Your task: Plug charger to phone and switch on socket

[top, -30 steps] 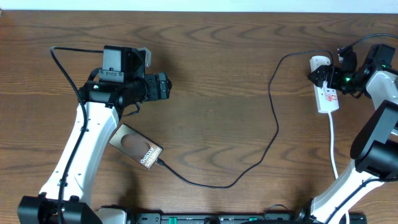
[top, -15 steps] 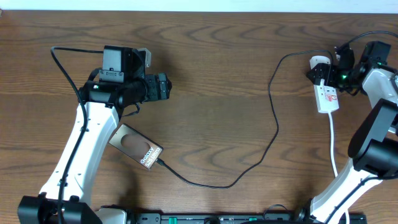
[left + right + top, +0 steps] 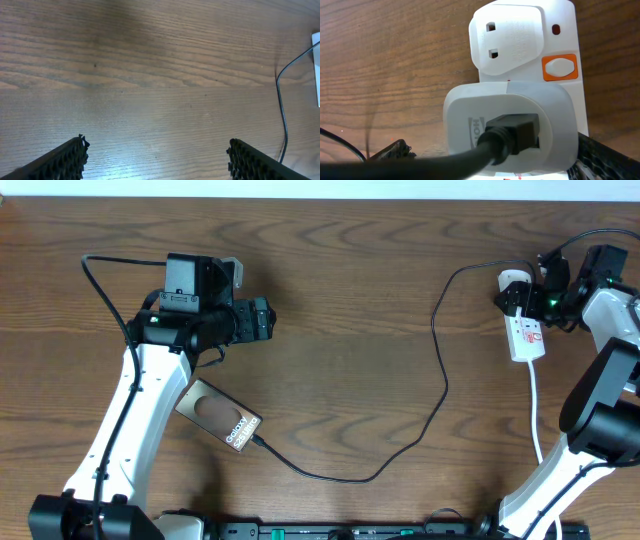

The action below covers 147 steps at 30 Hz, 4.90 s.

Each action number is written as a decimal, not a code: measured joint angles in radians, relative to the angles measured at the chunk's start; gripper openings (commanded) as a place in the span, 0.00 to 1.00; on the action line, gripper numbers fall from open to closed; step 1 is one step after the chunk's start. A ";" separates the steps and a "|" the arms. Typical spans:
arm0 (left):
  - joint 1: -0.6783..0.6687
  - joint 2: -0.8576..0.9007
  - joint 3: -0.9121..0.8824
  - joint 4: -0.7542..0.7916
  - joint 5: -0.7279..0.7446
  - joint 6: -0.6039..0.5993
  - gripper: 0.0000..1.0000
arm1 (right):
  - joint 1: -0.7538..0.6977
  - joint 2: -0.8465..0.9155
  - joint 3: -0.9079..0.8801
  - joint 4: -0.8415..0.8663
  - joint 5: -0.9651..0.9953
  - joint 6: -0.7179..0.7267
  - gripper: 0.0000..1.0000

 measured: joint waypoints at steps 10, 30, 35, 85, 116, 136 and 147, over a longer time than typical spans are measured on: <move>0.000 0.000 0.000 0.000 0.000 0.000 0.89 | 0.004 0.023 0.064 -0.078 0.016 -0.001 0.93; 0.000 0.000 0.000 -0.005 0.000 0.000 0.89 | 0.004 0.024 0.084 -0.151 0.027 0.000 0.93; 0.000 0.000 0.000 -0.005 0.000 0.000 0.89 | 0.003 0.024 0.084 -0.154 0.018 0.006 0.91; 0.000 0.000 0.000 -0.020 0.000 0.000 0.89 | 0.007 0.039 0.180 -0.176 0.085 0.026 0.91; 0.000 0.000 0.000 -0.030 0.000 0.000 0.89 | 0.020 0.032 0.070 -0.069 0.081 0.049 0.86; 0.000 0.000 0.000 -0.030 0.000 0.000 0.89 | 0.021 0.031 0.066 -0.064 0.073 0.050 0.86; 0.000 0.000 0.000 -0.030 0.000 0.000 0.89 | 0.011 0.031 0.092 -0.130 0.079 0.054 0.87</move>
